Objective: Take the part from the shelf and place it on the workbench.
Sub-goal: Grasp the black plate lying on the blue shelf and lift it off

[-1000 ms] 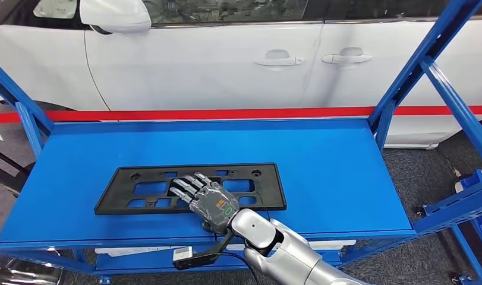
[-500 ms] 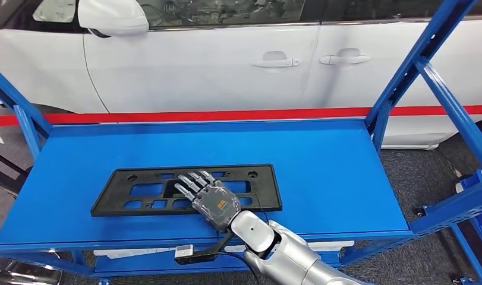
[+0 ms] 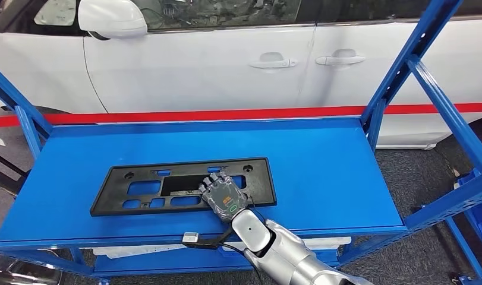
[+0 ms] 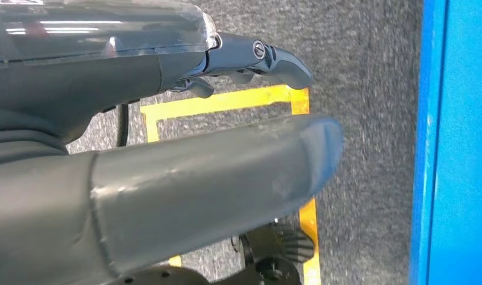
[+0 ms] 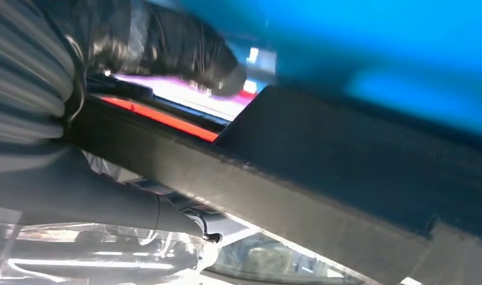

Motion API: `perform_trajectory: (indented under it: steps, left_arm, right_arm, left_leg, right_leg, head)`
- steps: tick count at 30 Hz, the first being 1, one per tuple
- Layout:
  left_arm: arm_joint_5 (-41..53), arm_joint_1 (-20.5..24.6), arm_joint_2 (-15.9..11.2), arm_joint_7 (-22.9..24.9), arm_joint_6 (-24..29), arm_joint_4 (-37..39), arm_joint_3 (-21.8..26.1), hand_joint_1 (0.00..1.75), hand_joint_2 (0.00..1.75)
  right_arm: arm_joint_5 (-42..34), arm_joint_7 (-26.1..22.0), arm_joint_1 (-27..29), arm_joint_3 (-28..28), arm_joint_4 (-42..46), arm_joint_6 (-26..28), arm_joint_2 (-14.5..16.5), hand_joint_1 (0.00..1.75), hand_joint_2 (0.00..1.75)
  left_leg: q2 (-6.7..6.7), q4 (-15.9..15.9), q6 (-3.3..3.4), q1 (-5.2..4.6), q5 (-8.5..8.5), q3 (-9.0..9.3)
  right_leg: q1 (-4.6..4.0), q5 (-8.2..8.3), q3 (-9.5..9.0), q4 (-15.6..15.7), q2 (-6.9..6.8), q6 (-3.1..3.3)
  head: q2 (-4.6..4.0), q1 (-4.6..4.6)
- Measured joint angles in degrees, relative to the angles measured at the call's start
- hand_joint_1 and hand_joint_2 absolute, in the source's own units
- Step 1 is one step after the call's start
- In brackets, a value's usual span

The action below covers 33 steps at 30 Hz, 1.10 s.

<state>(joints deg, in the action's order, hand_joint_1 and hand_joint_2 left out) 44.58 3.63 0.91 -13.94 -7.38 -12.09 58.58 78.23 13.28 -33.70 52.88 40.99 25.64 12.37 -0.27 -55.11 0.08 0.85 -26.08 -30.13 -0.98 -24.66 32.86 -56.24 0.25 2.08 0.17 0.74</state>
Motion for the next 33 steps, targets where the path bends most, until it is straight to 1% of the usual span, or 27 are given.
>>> perform_trajectory:
  steps: [1, 2, 3, 5, 6, 7, 8, 9, 11, 12, 13, 14, 16, 17, 18, 20, 21, 22, 23, 24, 25, 26, 27, 28, 31, 32, 33]
  left_arm:
    - [0.0, 0.0, 0.0, 0.0, -0.1, 0.0, 0.0, 0.00, 0.00]
    - [0.0, 0.0, 0.0, 0.0, -0.1, 0.0, 0.0, 0.00, 0.00]
    - [0.0, 0.0, 0.0, 0.0, -0.2, 0.0, 0.0, 0.00, 0.00]
    - [0.2, 0.0, 0.0, -0.1, -0.4, 0.0, 0.0, 0.00, 0.00]
    - [0.3, 0.0, 0.0, -0.3, -0.5, 0.0, 0.0, 0.00, 0.00]
    - [0.4, -0.1, 0.0, -0.4, -0.6, 0.0, 0.0, 0.00, 0.00]
    - [0.5, -0.1, 0.0, -0.7, -0.7, 0.0, 0.0, 0.00, 0.00]
    - [0.5, -0.1, 0.0, -0.9, -0.9, 0.0, 0.0, 0.00, 0.00]
    - [0.6, -0.1, 0.0, -1.3, -1.1, 0.0, 0.0, 0.00, 0.00]
    - [0.8, -0.1, 0.0, -1.6, -1.2, 0.0, 0.0, 0.00, 0.00]
    - [0.9, -0.1, 0.0, -2.3, -1.4, 0.0, 0.0, 0.00, 0.00]
    - [1.2, -0.1, 0.0, -3.5, -1.6, 0.0, 0.0, 0.00, 0.00]
    - [1.6, -0.1, 0.0, -6.5, -1.9, 0.0, -0.1, 0.00, 0.00]
    - [1.8, -0.1, -0.1, -7.7, -2.0, 0.0, -0.1, 0.00, 0.00]
    - [2.0, -0.1, -0.2, -8.4, -2.0, 0.0, -0.1, 0.00, 0.00]
    - [2.2, -0.2, -0.4, -8.3, -1.8, 0.0, -0.1, 0.00, 0.00]
    - [2.2, -0.3, -0.5, -7.8, -1.6, 0.0, -0.1, 0.00, 0.00]
    - [2.1, -0.4, -0.6, -7.2, -1.4, 0.0, -0.1, 0.00, 0.00]
    - [2.0, -0.5, -0.6, -6.6, -1.2, 0.0, -0.1, 0.00, 0.00]
    - [1.9, -0.5, -0.7, -6.0, -1.1, 0.0, -0.1, 0.00, 0.00]
    - [1.8, -0.5, -0.8, -5.7, -1.0, 0.0, -0.1, 0.00, 0.00]
    - [1.7, -0.5, -0.8, -5.5, -1.0, 0.0, 0.0, 0.00, 0.00]
    - [1.7, -0.4, -0.9, -5.3, -1.0, 0.0, 0.0, 0.00, 0.00]
    - [1.6, -0.3, -0.9, -4.9, -1.1, 0.0, 0.0, 0.00, 0.00]
    - [0.8, -0.4, -0.9, -1.2, -1.3, 0.0, 0.5, 0.00, 0.00]
    - [0.6, -0.4, -0.9, 0.8, -1.0, 0.0, 0.9, 0.00, 0.00]
    - [0.3, -0.3, -0.9, 3.1, -0.5, 0.0, 1.3, 0.00, 0.00]
  right_arm:
    - [0.0, 0.0, -0.1, -0.4, -0.3, 0.0, 0.0, 1.71, 1.75]
    - [0.1, -0.1, -0.2, -0.7, -0.7, 0.0, 0.0, 1.70, 1.75]
    - [0.1, -0.1, -0.3, -1.1, -0.9, 0.1, 0.0, 1.69, 1.75]
    - [0.4, -0.2, -0.5, -1.7, -1.5, 0.1, 0.0, 1.67, 1.75]
    - [0.5, -0.2, -0.5, -2.0, -1.7, 0.1, 0.0, 1.68, 1.75]
    - [0.7, -0.2, -0.5, -2.2, -1.9, 0.1, 0.0, 1.68, 1.75]
    - [0.8, -0.3, -0.5, -2.5, -2.0, 0.2, 0.0, 1.68, 1.75]
    - [0.9, -0.3, -0.5, -2.7, -2.0, 0.2, 0.0, 1.68, 1.75]
    - [0.9, -0.3, -0.7, -3.1, -2.1, 0.3, 0.1, 1.69, 1.75]
    - [0.9, -0.4, -0.8, -3.2, -2.1, 0.4, 0.1, 1.69, 1.75]
    - [0.9, -0.4, -0.8, -3.4, -2.2, 0.5, 0.2, 1.69, 1.75]
    - [0.9, -0.5, -0.8, -3.6, -2.2, 0.6, 0.2, 1.69, 1.75]
    - [0.9, -0.8, -0.8, -4.2, -2.2, 1.1, 0.2, 1.70, 1.75]
    - [0.9, -1.0, -0.8, -4.5, -2.2, 1.3, 0.2, 1.71, 1.75]
    - [0.8, -1.2, -0.7, -4.8, -2.2, 1.4, 0.2, 1.71, 1.75]
    - [0.3, -1.7, -0.5, -5.3, -2.2, 1.7, 0.1, 1.71, 1.75]
    - [-0.5, -2.4, -0.3, -5.7, -2.2, 2.0, 0.1, 1.71, 1.75]
    - [-1.7, -3.4, -0.1, -6.2, -2.1, 2.6, 0.0, 1.71, 1.75]
    - [-3.3, -4.7, 0.2, -6.8, -1.8, 3.1, -0.1, 1.71, 1.75]
    - [-5.0, -6.1, 0.4, -7.5, -1.5, 3.5, -0.3, 1.71, 1.75]
    - [-6.5, -7.3, 0.5, -8.2, -1.1, 3.7, -0.4, 1.71, 1.75]
    - [-7.5, -8.1, 0.5, -8.9, -0.7, 3.8, -0.6, 1.71, 1.75]
    - [-8.3, -8.7, 0.6, -9.6, -0.3, 3.9, -0.8, 1.71, 1.75]
    - [-9.5, -9.7, 0.7, -10.3, 0.3, 4.0, -1.0, 1.71, 1.75]
    - [-18.2, -16.8, 1.7, -12.7, 4.0, 4.2, -2.2, 1.71, 1.75]
    - [-22.8, -20.3, 2.1, -13.7, 6.2, 3.8, -2.9, 1.71, 1.75]
    - [-28.3, -24.0, 2.7, -14.6, 8.9, 3.1, -3.6, 1.71, 1.75]
  left_leg:
    - [0.07, 0.1, 0.34, 0.12, 0.26, -0.04]
    - [0.15, 0.3, 0.68, 0.28, 0.50, -0.09]
    - [0.23, 0.4, 0.95, 0.43, 0.71, -0.16]
    - [0.32, 0.3, 1.17, 0.45, 0.86, -0.43]
    - [0.34, 0.3, 1.18, 0.48, 0.91, -0.53]
    - [0.33, 0.3, 1.15, 0.54, 0.94, -0.58]
    - [0.29, 0.3, 1.10, 0.61, 0.96, -0.57]
    - [0.21, 0.2, 1.00, 0.68, 0.97, -0.51]
    - [0.04, 0.2, 0.58, 0.72, 0.95, -0.43]
    - [-0.04, 0.2, 0.21, 0.72, 0.97, -0.46]
    - [-0.08, 0.2, -0.21, 0.74, 1.01, -0.51]
    - [-0.12, 0.3, -0.67, 0.77, 1.11, -0.51]
    - [-0.10, 0.5, -1.41, 0.92, 1.07, -0.42]
    - [-0.06, -0.3, -1.61, 0.95, 0.31, -0.78]
    - [-0.02, -2.4, -1.73, 0.95, -1.11, -1.71]
    - [0.02, -9.9, -1.85, 0.97, -5.19, -5.12]
    - [0.02, -13.7, -1.96, 0.98, -6.70, -6.85]
    - [0.02, -16.0, -2.06, 0.97, -7.22, -7.88]
    - [0.04, -16.1, -2.11, 0.98, -6.59, -7.83]
    - [0.06, -13.8, -2.13, 1.01, -4.92, -6.55]
    - [0.10, -9.6, -2.14, 1.08, -2.86, -4.39]
    - [0.11, -5.5, -2.11, 1.06, -1.43, -2.31]
    - [0.05, -2.4, -1.88, 1.05, -0.46, -0.73]
    - [-0.01, -0.7, -1.58, 1.00, -0.17, 0.03]
    - [-0.02, -0.4, -0.41, 0.85, 0.02, -0.02]
    - [0.07, -0.4, -0.03, 0.87, 0.15, -0.07]
    - [0.17, -0.4, 0.33, 0.92, 0.29, -0.15]
  right_leg:
    - [0.06, -0.36, 0.21, -0.4, 0.01, -0.36]
    - [0.14, -1.38, 0.75, -1.8, 0.01, -0.75]
    - [0.31, -3.10, 1.81, -4.3, 0.01, -1.15]
    - [0.83, -7.39, 5.20, -12.2, 0.01, -1.85]
    - [1.10, -8.73, 6.68, -15.7, -0.01, -2.09]
    - [1.33, -8.95, 7.30, -17.4, -0.03, -2.27]
    - [1.53, -8.00, 6.72, -16.6, -0.05, -2.36]
    - [1.66, -6.18, 5.02, -13.6, -0.08, -2.34]
    - [1.58, -2.72, 0.45, -4.8, -0.14, -1.87]
    - [1.39, -1.84, -0.99, -1.7, -0.15, -1.56]
    - [1.16, -1.55, -1.70, -0.1, -0.13, -1.28]
    - [0.93, -1.58, -1.69, 0.2, -0.08, -1.04]
    - [1.01, -1.07, -1.90, 0.9, -0.08, -0.42]
    - [1.17, -0.74, -2.06, 1.4, -0.14, -0.02]
    - [1.34, -0.44, -2.17, 1.8, -0.21, 0.30]
    - [1.31, -0.25, -1.97, 1.9, -0.29, 0.61]
    - [1.20, -0.26, -1.83, 1.7, -0.29, 0.64]
    - [1.11, -0.29, -1.74, 1.6, -0.28, 0.65]
    - [1.06, -0.36, -1.68, 1.4, -0.26, 0.63]
    - [1.06, -0.48, -1.65, 1.1, -0.24, 0.56]
    - [1.10, -0.63, -1.63, 0.8, -0.20, 0.43]
    - [1.00, -0.80, -1.58, 0.5, -0.15, 0.20]
    - [0.88, -0.93, -1.50, 0.3, -0.05, -0.06]
    - [0.73, -0.95, -1.41, 0.2, 0.03, -0.34]
    - [0.73, -0.89, -1.18, 0.0, 0.25, -1.13]
    - [0.82, -1.51, -0.86, -0.8, 0.25, -1.41]
    - [0.95, -2.86, -0.02, -2.7, 0.23, -1.70]
  head:
    - [0.00, -0.02]
    - [0.00, -0.02]
    - [0.00, -0.03]
    - [0.00, -0.02]
    - [0.00, -0.03]
    - [0.00, -0.02]
    - [0.00, -0.03]
    - [0.00, -0.03]
    - [0.00, -0.03]
    - [0.00, -0.03]
    - [0.00, -0.03]
    - [0.00, -0.03]
    - [0.00, -0.02]
    - [0.00, -0.02]
    - [0.00, -0.02]
    - [0.00, -0.02]
    - [0.00, -0.02]
    - [0.00, -0.02]
    - [0.00, -0.02]
    - [0.00, -0.02]
    - [0.00, -0.02]
    - [0.00, -0.01]
    - [0.00, -0.02]
    - [0.00, -0.02]
    - [0.00, -0.02]
    - [0.00, -0.03]
    - [0.00, -0.03]
